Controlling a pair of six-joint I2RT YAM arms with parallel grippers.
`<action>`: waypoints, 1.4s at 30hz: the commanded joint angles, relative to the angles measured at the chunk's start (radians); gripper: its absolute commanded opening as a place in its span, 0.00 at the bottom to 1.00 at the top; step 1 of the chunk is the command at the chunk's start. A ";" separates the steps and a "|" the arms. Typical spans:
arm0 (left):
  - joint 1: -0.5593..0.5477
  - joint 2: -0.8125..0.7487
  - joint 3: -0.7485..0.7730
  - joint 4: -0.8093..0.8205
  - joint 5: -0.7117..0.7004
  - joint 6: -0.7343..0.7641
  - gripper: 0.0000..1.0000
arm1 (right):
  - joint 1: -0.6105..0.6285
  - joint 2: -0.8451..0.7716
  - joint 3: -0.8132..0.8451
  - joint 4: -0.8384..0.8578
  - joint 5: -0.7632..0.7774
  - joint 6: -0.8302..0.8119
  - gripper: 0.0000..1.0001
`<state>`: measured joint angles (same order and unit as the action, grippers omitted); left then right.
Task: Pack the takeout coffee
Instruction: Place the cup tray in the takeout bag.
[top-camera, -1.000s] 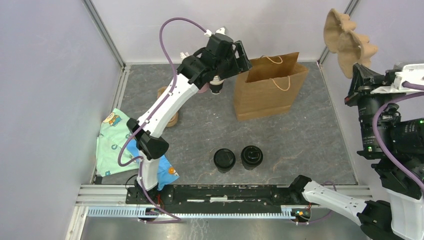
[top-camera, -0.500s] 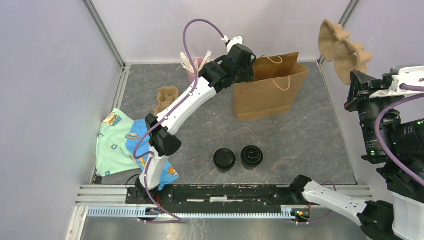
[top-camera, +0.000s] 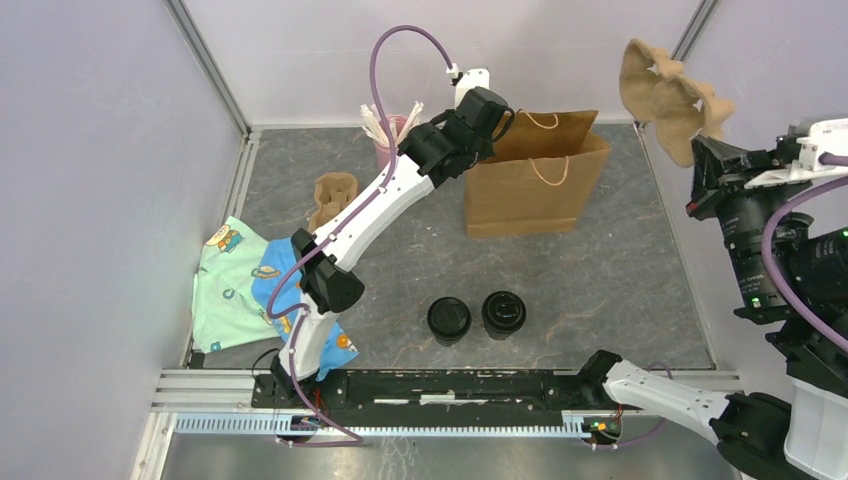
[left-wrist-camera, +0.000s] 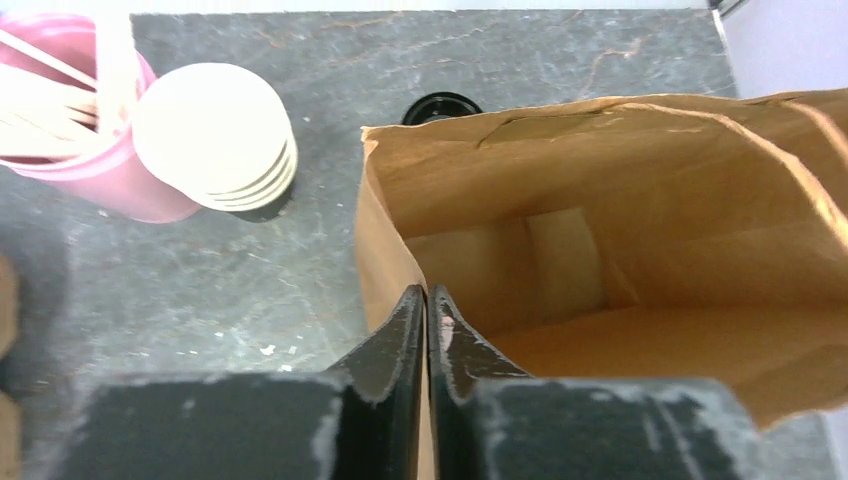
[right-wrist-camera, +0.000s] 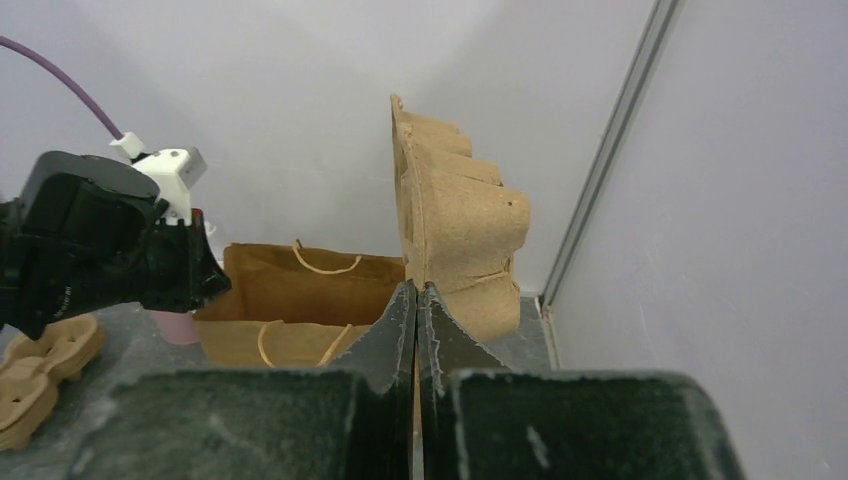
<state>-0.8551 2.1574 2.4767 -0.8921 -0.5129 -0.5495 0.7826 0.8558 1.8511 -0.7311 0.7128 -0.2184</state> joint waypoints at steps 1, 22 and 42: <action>-0.004 -0.066 0.003 -0.011 -0.110 0.130 0.03 | -0.001 0.085 0.059 -0.119 -0.048 0.126 0.00; -0.002 -0.664 -0.850 0.489 -0.218 0.190 0.02 | 0.001 0.230 -0.062 -0.087 -0.471 0.516 0.00; -0.004 -0.821 -1.117 0.646 -0.141 0.152 0.02 | 0.001 0.243 -0.095 -0.014 -0.531 0.449 0.00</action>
<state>-0.8551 1.3647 1.3579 -0.3134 -0.6666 -0.3923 0.7834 1.1072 1.7737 -0.8009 0.1917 0.2653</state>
